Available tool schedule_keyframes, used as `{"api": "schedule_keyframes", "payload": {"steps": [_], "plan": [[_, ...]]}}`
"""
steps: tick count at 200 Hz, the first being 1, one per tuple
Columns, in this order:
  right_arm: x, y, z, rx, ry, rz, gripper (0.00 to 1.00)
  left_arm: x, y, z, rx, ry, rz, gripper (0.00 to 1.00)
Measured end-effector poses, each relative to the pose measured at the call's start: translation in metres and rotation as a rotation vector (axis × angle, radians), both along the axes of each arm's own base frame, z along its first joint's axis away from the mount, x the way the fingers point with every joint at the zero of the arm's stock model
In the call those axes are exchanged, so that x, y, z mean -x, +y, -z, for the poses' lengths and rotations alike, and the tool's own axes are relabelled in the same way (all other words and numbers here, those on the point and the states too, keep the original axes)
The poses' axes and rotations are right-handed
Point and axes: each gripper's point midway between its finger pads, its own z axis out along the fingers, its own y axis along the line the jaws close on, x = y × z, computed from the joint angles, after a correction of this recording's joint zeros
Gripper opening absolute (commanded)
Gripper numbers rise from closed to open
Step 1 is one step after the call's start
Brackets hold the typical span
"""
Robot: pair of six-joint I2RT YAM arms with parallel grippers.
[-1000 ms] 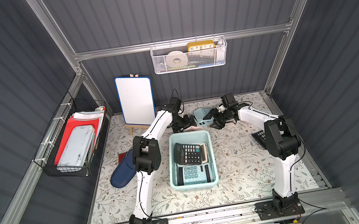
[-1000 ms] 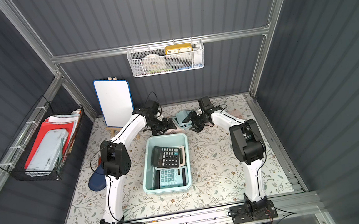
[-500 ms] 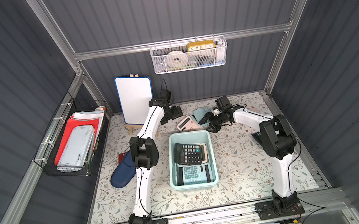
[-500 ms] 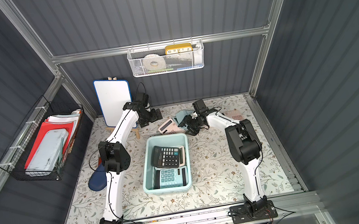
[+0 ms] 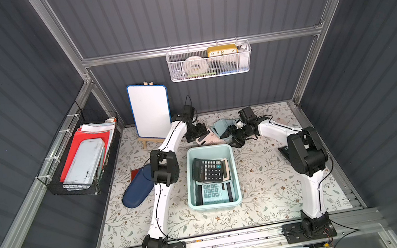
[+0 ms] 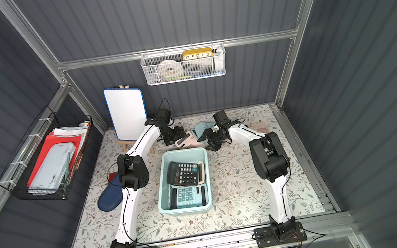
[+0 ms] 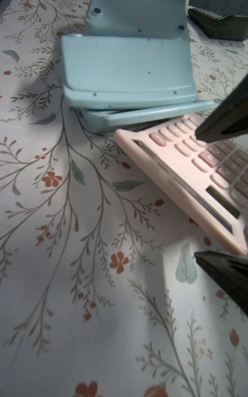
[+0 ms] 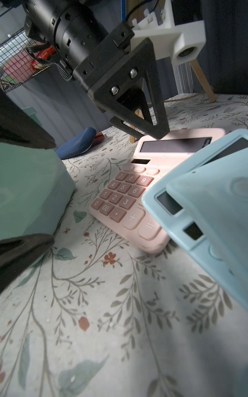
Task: Put the calculator in the storage box
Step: Pick up the calculator at the center of the board.
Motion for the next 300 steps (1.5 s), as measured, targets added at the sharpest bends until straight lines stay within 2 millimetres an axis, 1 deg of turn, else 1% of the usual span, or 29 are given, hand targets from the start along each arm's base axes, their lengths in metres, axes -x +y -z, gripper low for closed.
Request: {"api": "schedule_keyframes", "payload": {"steps": [11,48,57,69,77,98,104,113,131,147,158,179,194,216,248,269,300], "plan": [[0.001,0.0,0.001,0.002,0.002,-0.003,0.67,0.001,-0.001,0.001,0.0,0.003,0.002,0.68],[0.002,-0.001,0.001,0.004,0.004,-0.007,0.67,0.0,0.002,0.001,-0.001,0.003,-0.003,0.48],[0.002,-0.001,0.002,0.005,0.006,-0.008,0.67,0.0,0.002,0.002,-0.001,0.005,-0.003,0.45],[0.003,-0.002,0.003,0.006,0.01,-0.008,0.67,0.001,0.002,0.005,-0.004,0.008,-0.002,0.44],[0.004,-0.003,0.005,0.007,0.014,-0.007,0.67,0.001,0.002,0.007,-0.004,0.011,-0.001,0.46],[0.008,-0.005,0.01,0.01,0.029,-0.006,0.67,0.003,0.0,0.01,0.004,0.019,0.004,0.62],[0.009,-0.006,0.011,0.012,0.033,-0.005,0.67,0.005,-0.001,0.012,0.003,0.025,0.01,0.64],[0.011,-0.008,0.013,0.014,0.038,-0.004,0.67,0.009,-0.003,0.015,0.006,0.038,0.013,0.65],[0.015,-0.012,0.013,0.018,0.043,-0.004,0.67,0.014,-0.009,0.017,0.014,0.049,0.029,0.64],[0.019,-0.016,0.008,0.02,0.035,-0.005,0.67,0.016,-0.012,0.017,0.016,0.051,0.037,0.61],[0.022,-0.019,0.004,0.02,0.03,-0.003,0.67,0.017,-0.014,0.018,0.016,0.051,0.04,0.58],[0.026,-0.026,-0.006,0.019,0.018,0.004,0.67,0.021,-0.016,0.021,0.017,0.062,0.05,0.47],[0.027,-0.029,-0.01,0.019,0.01,0.007,0.67,0.022,-0.019,0.017,0.036,0.054,0.06,0.38],[0.028,-0.031,-0.011,0.021,0.005,0.007,0.67,0.026,-0.021,0.001,0.049,0.029,0.072,0.31],[0.031,-0.033,-0.008,0.029,0.011,0.011,0.67,0.033,-0.025,-0.016,0.056,0.006,0.083,0.18],[0.033,-0.035,-0.007,0.034,0.014,0.013,0.67,0.034,-0.028,-0.032,0.068,-0.022,0.089,0.13],[0.035,-0.036,-0.01,0.038,0.009,0.017,0.67,0.034,-0.024,-0.035,0.052,-0.027,0.082,0.09]]}}
